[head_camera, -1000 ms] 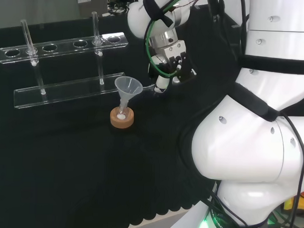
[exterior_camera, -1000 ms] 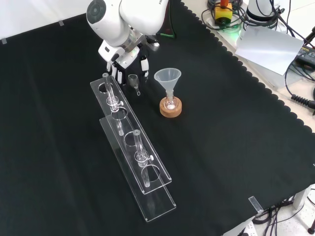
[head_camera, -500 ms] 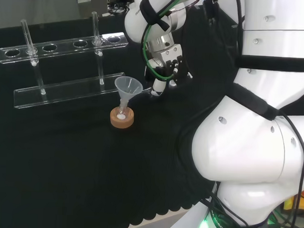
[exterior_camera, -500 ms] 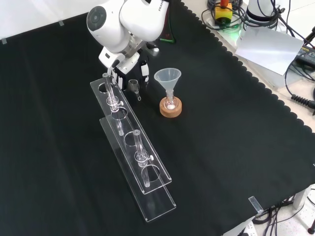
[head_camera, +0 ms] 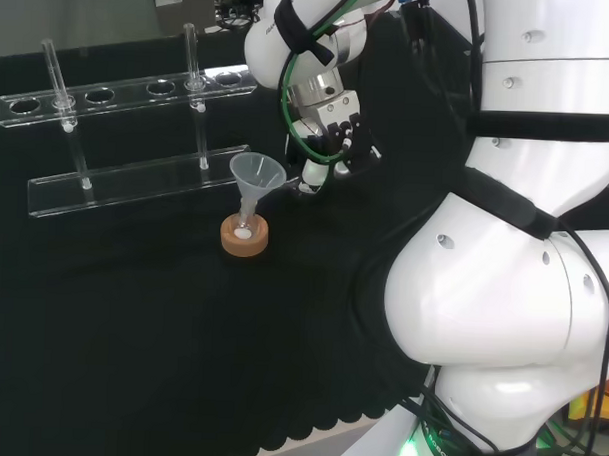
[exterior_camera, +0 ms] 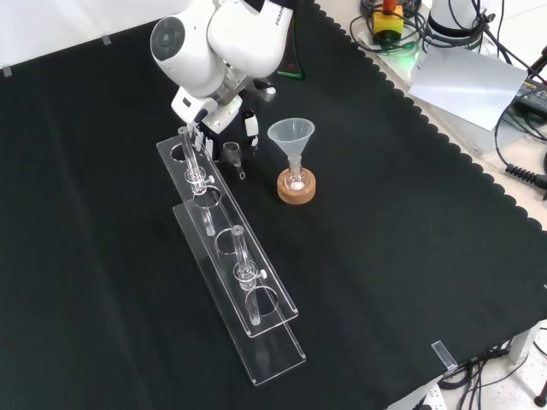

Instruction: Put the weighing funnel back on the table.

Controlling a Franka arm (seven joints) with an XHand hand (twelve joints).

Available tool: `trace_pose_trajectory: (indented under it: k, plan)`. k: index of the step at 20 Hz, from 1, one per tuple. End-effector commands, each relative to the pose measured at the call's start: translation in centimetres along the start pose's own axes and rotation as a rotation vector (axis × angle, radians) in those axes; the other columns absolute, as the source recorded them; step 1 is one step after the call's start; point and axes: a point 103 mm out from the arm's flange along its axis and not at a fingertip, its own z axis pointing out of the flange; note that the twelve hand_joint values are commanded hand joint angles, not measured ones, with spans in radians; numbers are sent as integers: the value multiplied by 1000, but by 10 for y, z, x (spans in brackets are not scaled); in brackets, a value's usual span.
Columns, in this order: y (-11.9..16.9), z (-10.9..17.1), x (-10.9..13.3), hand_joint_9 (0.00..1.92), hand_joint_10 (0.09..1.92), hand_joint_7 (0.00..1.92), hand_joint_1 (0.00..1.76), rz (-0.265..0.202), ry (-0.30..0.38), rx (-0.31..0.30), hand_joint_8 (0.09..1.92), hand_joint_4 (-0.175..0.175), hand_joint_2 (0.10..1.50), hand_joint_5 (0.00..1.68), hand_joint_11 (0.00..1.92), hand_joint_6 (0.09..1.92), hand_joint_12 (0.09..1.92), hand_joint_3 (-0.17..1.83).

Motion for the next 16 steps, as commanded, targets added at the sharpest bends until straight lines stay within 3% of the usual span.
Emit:
trace_pose_trajectory:
  k: [1, 11, 16]
  plan:
    - [2, 1, 2, 1049, 413, 747, 1068, -1, -8, 7, 658, 175, 661, 1071, 762, 1117, 1194, 858]
    - [7, 3, 7, 1048, 411, 749, 1065, -3, -21, 16, 660, 175, 672, 1067, 765, 1111, 1189, 837]
    - [9, 6, 10, 1028, 413, 720, 1041, -8, 0, 23, 673, 175, 800, 1031, 742, 1054, 1200, 598]
